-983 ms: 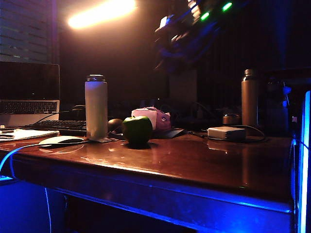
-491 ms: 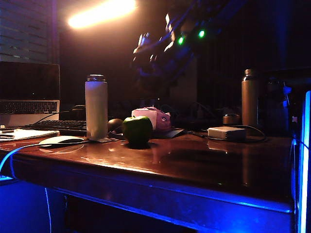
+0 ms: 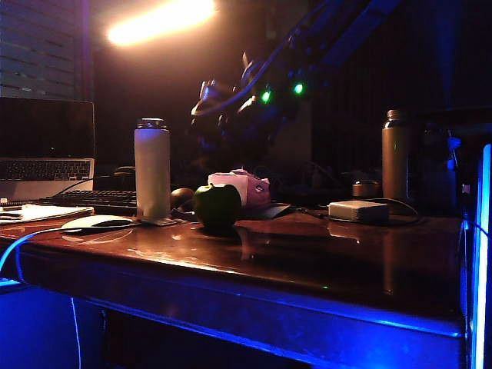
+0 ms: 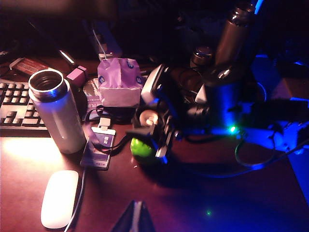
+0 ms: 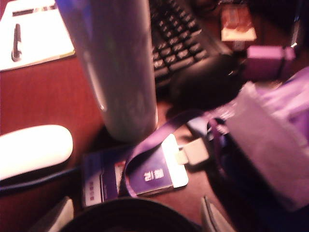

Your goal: Stack the black thermos bottle cap from the table onto the green apple.

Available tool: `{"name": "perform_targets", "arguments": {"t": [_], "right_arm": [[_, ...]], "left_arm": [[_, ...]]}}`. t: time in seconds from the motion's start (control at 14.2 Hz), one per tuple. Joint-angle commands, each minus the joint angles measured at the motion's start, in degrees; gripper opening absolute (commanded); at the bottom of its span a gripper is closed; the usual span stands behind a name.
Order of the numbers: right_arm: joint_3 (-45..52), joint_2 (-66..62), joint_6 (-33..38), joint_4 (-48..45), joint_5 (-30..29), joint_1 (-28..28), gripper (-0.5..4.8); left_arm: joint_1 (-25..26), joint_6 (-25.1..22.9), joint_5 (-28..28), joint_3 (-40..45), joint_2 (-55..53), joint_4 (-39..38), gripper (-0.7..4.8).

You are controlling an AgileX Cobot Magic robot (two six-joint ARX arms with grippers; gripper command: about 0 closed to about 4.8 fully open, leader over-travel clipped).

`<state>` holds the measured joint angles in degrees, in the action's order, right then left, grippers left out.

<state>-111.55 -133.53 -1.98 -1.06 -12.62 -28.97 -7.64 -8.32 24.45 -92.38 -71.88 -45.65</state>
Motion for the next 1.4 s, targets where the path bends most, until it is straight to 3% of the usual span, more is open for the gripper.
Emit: {"name": "perform_targets", "arguments": {"t": [0.07, 1.4], "right_arm": [[-0.4, -1.2, 0.0, -2.3, 0.7, -0.2, 2.78], [-0.3, -2.4, 0.0, -1.5, 0.0, -0.5, 2.78]], "left_arm": [[0.0, -0.2, 0.2, -0.2, 0.2, -0.1, 0.03], [0.0, -0.3, 0.2, -0.2, 0.2, 0.4, 0.03]]}}
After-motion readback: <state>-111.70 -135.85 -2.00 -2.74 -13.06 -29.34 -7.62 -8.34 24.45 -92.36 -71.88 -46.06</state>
